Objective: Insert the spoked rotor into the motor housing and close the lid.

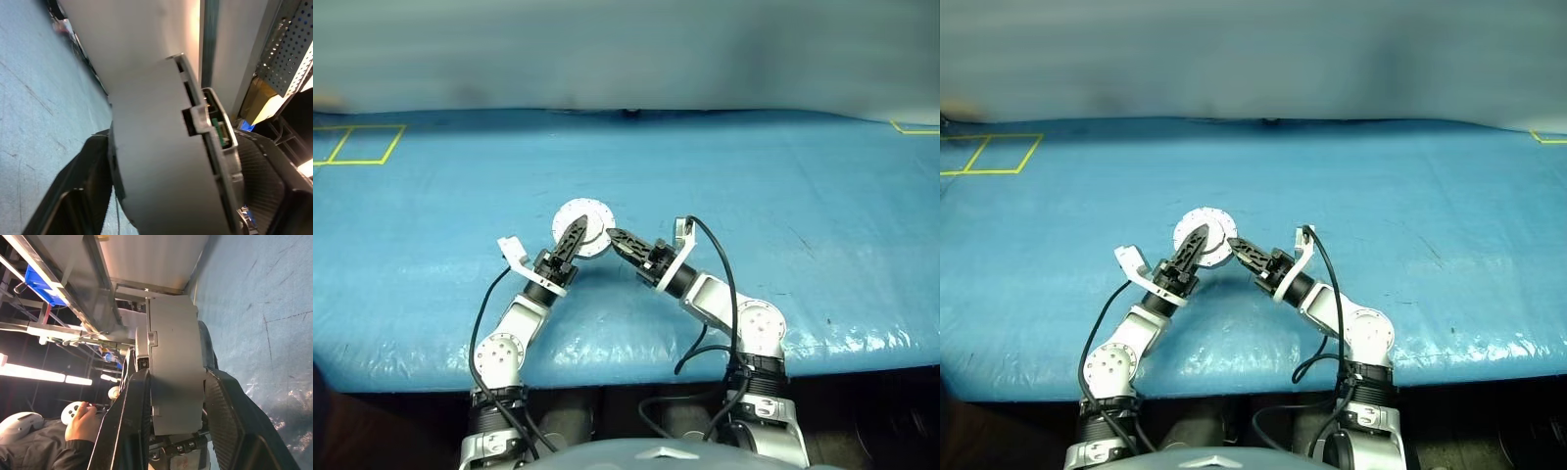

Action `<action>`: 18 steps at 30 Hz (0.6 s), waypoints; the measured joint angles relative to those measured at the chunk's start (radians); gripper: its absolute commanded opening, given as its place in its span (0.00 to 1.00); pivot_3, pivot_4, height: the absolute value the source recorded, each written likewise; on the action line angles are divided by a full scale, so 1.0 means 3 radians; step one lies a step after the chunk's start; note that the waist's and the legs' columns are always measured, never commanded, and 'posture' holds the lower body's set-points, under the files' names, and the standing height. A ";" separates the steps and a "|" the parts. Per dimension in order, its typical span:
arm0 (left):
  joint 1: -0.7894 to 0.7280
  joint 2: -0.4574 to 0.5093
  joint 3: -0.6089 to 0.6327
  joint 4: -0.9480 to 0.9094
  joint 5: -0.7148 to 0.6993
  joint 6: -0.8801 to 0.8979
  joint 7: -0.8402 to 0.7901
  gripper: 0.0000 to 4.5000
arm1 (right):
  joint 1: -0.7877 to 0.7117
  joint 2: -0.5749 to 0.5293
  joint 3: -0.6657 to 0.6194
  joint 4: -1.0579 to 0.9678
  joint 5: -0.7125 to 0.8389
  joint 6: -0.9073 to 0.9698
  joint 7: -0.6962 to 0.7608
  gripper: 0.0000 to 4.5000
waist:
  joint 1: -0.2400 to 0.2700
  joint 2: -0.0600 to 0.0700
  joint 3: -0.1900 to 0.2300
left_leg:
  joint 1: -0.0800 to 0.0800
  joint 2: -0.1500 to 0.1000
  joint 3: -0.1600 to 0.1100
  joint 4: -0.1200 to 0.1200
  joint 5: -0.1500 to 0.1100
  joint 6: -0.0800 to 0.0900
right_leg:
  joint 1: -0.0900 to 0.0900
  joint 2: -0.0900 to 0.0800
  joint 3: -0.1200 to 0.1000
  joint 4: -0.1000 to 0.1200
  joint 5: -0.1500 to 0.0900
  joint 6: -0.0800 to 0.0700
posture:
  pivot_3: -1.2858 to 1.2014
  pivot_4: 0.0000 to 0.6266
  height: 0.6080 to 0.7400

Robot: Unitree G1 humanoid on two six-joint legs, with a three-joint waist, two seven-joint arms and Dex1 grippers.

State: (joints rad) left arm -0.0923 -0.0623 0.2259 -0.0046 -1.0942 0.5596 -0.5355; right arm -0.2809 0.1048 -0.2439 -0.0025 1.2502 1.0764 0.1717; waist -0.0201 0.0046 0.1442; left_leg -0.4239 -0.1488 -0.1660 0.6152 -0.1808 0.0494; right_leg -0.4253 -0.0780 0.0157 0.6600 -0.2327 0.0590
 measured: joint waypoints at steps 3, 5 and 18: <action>0.0000 0.0000 0.0000 0.0003 -0.0019 0.0003 0.0000 0.62 | 0.0001 -0.0001 0.0001 -0.0002 0.0001 -0.0003 0.0000 0.27 | -0.0001 0.0000 0.0000 | 0.0000 0.0000 0.0000 0.0000 0.0000 0.0000 | -0.0001 0.0000 0.0000 0.0001 0.0000 0.0000 | 0.52 0.24 1.00; 0.0000 0.0001 -0.0001 0.0003 -0.0021 0.0008 0.0017 0.62 | 0.0002 -0.0001 0.0002 -0.0003 0.0000 -0.0007 0.0000 0.27 | -0.0001 0.0000 0.0000 | 0.0000 0.0000 0.0000 0.0001 0.0000 0.0000 | -0.0001 0.0000 0.0000 0.0001 0.0000 0.0000 | 0.52 0.24 1.00; -0.0017 -0.0004 0.0000 0.0031 0.0076 -0.0087 0.0224 0.62 | 0.0007 -0.0022 0.0098 -0.0006 -0.0101 -0.0162 0.0010 0.86 | 0.0001 0.0000 0.0000 | 0.0000 0.0000 0.0001 0.0005 0.0000 0.0000 | 0.0000 0.0001 0.0000 0.0001 0.0003 0.0001 | 0.52 0.24 1.00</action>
State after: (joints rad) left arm -0.0975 -0.0635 0.2258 0.0048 -1.0715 0.5336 -0.4684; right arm -0.2788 0.0983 -0.2145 -0.0043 1.2199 1.0279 0.1747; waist -0.0198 0.0046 0.1442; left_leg -0.4239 -0.1487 -0.1658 0.6167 -0.1807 0.0494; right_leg -0.4253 -0.0779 0.0158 0.6604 -0.2317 0.0592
